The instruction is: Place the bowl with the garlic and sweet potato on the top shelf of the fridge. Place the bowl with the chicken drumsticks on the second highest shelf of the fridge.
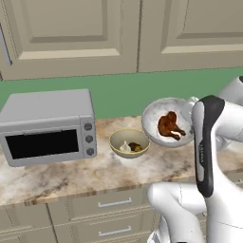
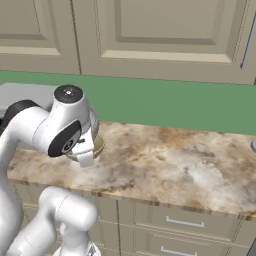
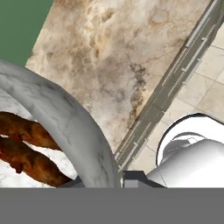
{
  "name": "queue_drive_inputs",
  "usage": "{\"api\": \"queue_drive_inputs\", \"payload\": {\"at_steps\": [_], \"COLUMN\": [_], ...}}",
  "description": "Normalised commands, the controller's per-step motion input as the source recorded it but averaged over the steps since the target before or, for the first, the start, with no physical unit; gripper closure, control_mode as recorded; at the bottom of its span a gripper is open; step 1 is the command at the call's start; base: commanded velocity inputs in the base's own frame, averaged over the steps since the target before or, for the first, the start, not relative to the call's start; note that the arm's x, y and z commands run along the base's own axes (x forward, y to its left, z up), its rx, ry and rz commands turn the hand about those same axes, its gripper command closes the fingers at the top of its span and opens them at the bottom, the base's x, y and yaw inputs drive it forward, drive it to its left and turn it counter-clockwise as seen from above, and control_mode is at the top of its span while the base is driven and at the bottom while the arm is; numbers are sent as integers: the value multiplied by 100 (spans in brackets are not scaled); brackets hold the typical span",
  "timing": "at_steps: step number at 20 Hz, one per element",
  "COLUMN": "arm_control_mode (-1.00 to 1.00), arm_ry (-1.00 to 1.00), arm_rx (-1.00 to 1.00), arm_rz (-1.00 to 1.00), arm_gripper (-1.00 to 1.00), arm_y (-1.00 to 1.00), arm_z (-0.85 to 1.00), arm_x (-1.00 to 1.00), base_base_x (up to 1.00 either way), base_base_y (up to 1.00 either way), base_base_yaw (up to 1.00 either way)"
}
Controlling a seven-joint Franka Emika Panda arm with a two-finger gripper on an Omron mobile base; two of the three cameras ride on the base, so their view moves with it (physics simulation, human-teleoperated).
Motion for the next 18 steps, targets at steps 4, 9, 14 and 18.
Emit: {"api": "queue_drive_inputs", "payload": {"at_steps": [4, 9, 14, 18], "arm_control_mode": [-100, -100, -100, 100], "arm_ry": [8, 0, 0, 0], "arm_rx": [1, 0, 0, 0], "arm_rz": [3, 1, 1, 0], "arm_gripper": [100, 100, 100, 100], "arm_y": [32, 0, 0, 0], "arm_z": [6, 0, 0, 0], "arm_x": [0, -24, -29, 0], "base_base_x": [0, 0, 0, -15], "base_base_y": [0, 0, 0, 0], "base_base_yaw": [0, 0, 0, 1]}}
